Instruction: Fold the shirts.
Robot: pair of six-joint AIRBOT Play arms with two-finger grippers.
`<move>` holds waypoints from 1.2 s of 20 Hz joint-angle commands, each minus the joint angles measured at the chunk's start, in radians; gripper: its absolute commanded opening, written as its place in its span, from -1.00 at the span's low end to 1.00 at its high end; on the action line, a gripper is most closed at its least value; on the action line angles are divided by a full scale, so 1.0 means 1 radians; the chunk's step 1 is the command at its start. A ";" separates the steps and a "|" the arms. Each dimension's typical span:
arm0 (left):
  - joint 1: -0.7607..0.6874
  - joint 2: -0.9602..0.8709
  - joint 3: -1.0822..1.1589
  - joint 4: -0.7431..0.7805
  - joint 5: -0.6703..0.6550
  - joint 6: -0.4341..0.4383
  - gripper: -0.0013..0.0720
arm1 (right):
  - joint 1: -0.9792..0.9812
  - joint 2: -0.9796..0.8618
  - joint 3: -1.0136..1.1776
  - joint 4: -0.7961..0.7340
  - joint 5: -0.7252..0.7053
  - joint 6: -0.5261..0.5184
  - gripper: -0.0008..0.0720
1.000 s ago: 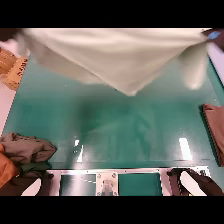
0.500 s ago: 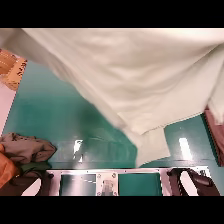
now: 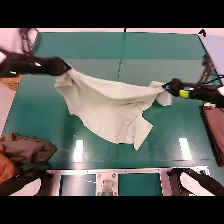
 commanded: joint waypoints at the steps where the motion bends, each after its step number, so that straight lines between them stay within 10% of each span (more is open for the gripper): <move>1: 0.000 -0.172 -0.071 -0.186 0.110 0.088 -0.89 | 0.018 -0.248 0.035 -0.003 -0.137 -0.022 -0.94; 4: 0.000 -0.232 -0.071 -0.231 0.143 0.127 -0.88 | 0.001 -0.327 0.146 -0.020 -0.121 -0.032 -0.84; 6: 0.029 -0.224 -0.056 -0.222 0.088 0.078 0.80 | -0.042 -0.326 0.230 -0.099 -0.038 -0.039 -0.34; 8: 0.100 -0.216 0.004 -0.207 -0.101 -0.005 0.82 | -0.117 -0.325 0.317 -0.237 0.109 0.001 -0.32; 10: 0.163 -0.185 0.028 -0.202 -0.293 -0.072 0.82 | -0.199 -0.326 0.340 -0.330 0.185 0.071 0.21; 13: 0.140 -0.103 -0.030 0.026 -0.428 -0.211 0.83 | -0.267 -0.368 0.325 -0.349 0.228 0.069 0.20; 24: -0.519 -0.020 -0.634 -0.252 0.139 -0.321 0.83 | -0.245 -0.586 0.328 -0.333 0.247 0.038 0.03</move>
